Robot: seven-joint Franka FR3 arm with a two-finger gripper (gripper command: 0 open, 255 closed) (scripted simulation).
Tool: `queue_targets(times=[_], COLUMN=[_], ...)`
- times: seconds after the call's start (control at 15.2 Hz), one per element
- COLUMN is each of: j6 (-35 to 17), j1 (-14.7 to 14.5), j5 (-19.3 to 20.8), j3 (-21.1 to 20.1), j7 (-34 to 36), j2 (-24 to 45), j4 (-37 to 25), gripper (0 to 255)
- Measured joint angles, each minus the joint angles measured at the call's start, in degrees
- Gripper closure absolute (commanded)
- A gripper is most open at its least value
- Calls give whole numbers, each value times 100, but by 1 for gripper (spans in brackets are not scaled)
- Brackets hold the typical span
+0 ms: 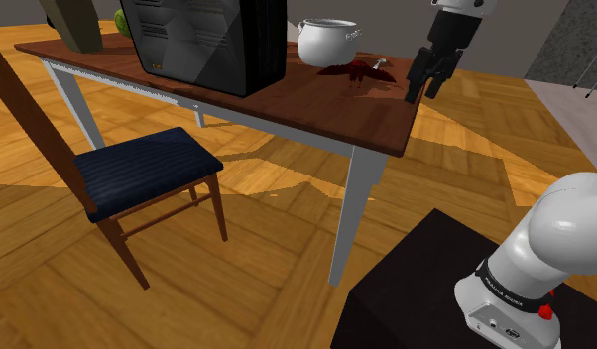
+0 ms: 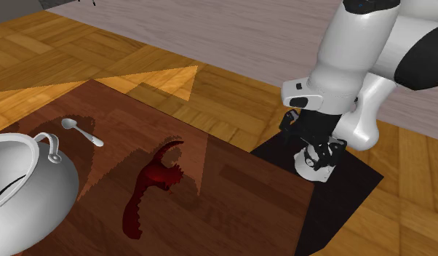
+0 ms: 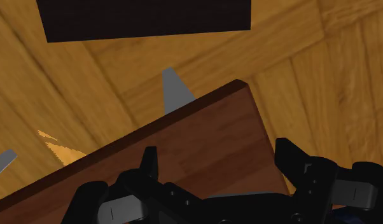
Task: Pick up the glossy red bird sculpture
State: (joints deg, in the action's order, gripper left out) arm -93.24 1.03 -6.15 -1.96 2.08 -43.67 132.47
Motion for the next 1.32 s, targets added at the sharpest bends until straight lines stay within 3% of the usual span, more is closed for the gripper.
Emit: queue_targets(times=[0.2,0.46,1.32], j6=[-61,-226,-208], j1=[21,89,253], j5=[55,220,391], j3=[55,265,812], j7=[-91,-414,-1406], j2=[210,977,3729], j4=[-145,-732,-3503], gripper=[0,0,0])
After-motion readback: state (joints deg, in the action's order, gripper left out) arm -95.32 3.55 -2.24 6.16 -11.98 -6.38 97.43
